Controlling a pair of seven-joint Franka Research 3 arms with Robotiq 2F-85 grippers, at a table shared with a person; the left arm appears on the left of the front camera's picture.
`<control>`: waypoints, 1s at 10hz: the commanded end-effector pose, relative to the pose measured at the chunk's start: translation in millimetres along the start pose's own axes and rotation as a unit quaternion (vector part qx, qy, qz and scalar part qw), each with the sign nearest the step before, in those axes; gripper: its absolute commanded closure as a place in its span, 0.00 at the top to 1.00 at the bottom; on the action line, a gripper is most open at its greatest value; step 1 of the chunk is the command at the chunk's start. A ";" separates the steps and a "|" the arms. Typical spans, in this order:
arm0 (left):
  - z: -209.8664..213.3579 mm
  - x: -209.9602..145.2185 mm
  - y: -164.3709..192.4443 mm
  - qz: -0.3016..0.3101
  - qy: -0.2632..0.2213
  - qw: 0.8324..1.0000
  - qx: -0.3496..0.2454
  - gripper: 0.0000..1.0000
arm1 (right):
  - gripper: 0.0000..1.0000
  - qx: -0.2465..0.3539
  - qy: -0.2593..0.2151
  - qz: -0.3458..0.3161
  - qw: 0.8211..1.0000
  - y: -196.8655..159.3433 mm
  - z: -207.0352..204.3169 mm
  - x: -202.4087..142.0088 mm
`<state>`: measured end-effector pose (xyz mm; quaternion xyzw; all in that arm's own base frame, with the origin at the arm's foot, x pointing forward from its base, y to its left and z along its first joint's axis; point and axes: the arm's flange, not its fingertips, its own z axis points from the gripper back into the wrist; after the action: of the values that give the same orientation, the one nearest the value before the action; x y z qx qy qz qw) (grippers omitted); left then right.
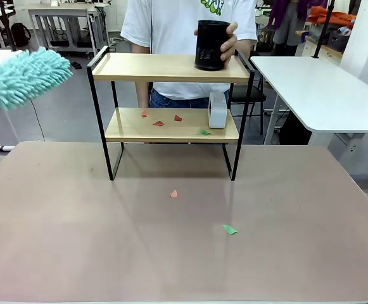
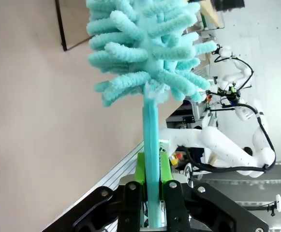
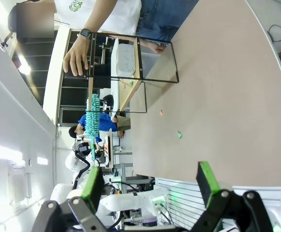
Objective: Clean the shelf.
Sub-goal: Clean the specific tier of the Shelf with the Duster once objects are removed, then clean the remaining tier of the Shelf with the Duster once objects are removed.
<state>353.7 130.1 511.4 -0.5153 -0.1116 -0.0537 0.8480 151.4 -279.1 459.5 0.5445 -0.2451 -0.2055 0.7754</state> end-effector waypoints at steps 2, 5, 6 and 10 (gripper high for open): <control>-9.9 22.7 22.8 -0.012 0.026 0.999 -0.041 0.00 | 1.00 0.010 -0.005 0.016 1.000 1.9 -0.1 1.0; -8.5 1.2 14.6 -0.004 0.006 1.000 -0.008 0.00 | 1.00 0.010 -0.005 0.016 1.000 1.9 -0.1 1.0; -8.5 1.2 14.6 -0.004 0.006 1.000 -0.008 0.00 | 1.00 0.010 -0.005 0.016 1.000 1.9 -0.1 1.0; -8.5 1.2 14.6 -0.004 0.006 1.000 -0.008 0.00 | 1.00 0.010 -0.005 0.016 1.000 1.9 -0.1 1.0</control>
<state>362.2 130.9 494.2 -0.5217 -0.1088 -0.0644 0.8437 151.3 -279.1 459.6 0.5442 -0.2454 -0.2053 0.7756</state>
